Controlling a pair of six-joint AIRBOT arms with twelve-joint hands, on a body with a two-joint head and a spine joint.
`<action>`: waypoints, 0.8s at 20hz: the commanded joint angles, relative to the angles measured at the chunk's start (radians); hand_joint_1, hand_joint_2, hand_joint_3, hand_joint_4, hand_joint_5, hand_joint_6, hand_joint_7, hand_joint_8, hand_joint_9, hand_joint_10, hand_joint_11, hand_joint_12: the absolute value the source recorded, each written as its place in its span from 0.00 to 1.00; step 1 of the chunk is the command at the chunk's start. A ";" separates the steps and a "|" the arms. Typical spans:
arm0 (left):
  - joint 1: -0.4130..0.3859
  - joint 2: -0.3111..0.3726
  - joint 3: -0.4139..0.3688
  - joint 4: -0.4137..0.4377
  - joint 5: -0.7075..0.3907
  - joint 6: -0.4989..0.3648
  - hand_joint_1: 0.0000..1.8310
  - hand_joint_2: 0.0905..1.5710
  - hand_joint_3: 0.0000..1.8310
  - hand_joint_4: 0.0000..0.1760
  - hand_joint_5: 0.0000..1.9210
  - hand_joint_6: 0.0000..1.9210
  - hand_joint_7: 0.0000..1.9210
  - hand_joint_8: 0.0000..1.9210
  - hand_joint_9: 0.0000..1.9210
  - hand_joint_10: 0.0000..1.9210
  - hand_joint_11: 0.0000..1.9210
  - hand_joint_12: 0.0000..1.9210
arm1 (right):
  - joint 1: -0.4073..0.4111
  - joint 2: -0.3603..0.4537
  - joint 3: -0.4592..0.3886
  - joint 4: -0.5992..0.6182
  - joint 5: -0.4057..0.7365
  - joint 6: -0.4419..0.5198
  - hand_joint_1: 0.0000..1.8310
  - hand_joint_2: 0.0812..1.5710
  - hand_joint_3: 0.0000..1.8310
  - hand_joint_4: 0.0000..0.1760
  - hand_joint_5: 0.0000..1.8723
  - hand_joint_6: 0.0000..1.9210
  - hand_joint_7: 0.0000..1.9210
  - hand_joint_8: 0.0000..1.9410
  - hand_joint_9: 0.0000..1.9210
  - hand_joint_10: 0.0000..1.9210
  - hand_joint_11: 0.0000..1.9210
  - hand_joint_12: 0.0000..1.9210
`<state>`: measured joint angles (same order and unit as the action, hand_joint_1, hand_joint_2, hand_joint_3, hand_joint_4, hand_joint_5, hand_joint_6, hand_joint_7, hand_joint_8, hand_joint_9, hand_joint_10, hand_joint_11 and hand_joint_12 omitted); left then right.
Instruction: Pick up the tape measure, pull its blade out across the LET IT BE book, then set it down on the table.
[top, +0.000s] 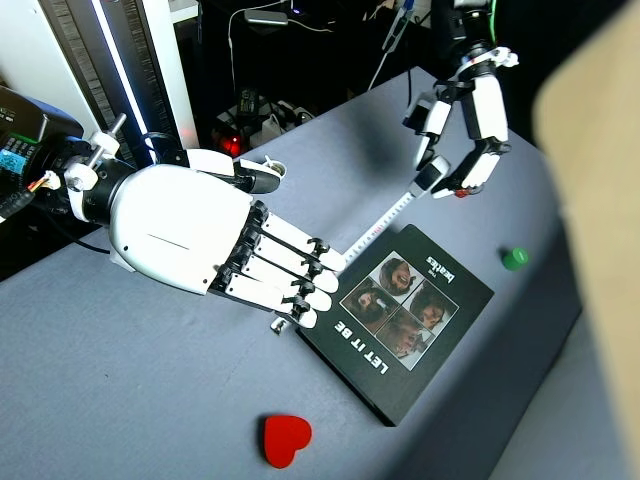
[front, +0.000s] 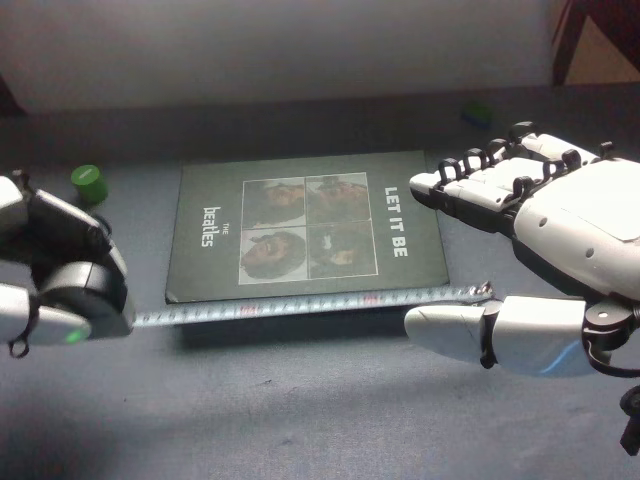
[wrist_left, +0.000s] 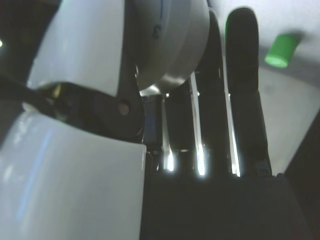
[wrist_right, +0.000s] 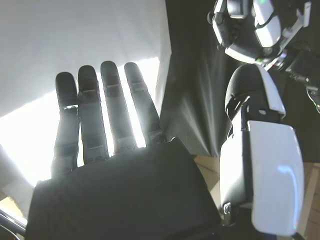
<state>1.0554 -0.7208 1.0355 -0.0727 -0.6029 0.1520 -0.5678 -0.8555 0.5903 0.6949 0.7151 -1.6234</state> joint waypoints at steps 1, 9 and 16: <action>-0.001 -0.004 0.003 -0.035 -0.135 -0.011 0.75 0.66 0.00 0.00 0.51 0.50 0.64 0.26 0.48 0.59 0.38 0.52 | 0.003 0.000 -0.004 -0.045 0.100 0.009 0.03 0.66 0.00 0.00 0.12 0.00 0.13 0.00 0.13 0.00 0.00 0.41; 0.081 -0.089 0.040 -0.089 -0.178 0.043 0.76 0.66 0.00 0.00 0.51 0.50 0.63 0.26 0.49 0.59 0.38 0.53 | -0.002 -0.004 -0.004 -0.055 0.107 0.012 0.03 0.66 0.00 0.00 0.12 0.00 0.13 0.00 0.13 0.00 0.00 0.41; 0.100 -0.103 0.033 -0.112 -0.186 0.069 0.76 0.66 0.00 0.00 0.51 0.50 0.63 0.26 0.49 0.59 0.39 0.53 | -0.003 -0.005 -0.004 -0.058 0.110 0.013 0.03 0.66 0.00 0.00 0.12 0.00 0.13 0.00 0.13 0.00 0.00 0.42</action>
<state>1.1751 -0.8268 1.0653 -0.1696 -0.6926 0.2283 -0.5781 -0.8623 0.5903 0.6796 0.7319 -1.6188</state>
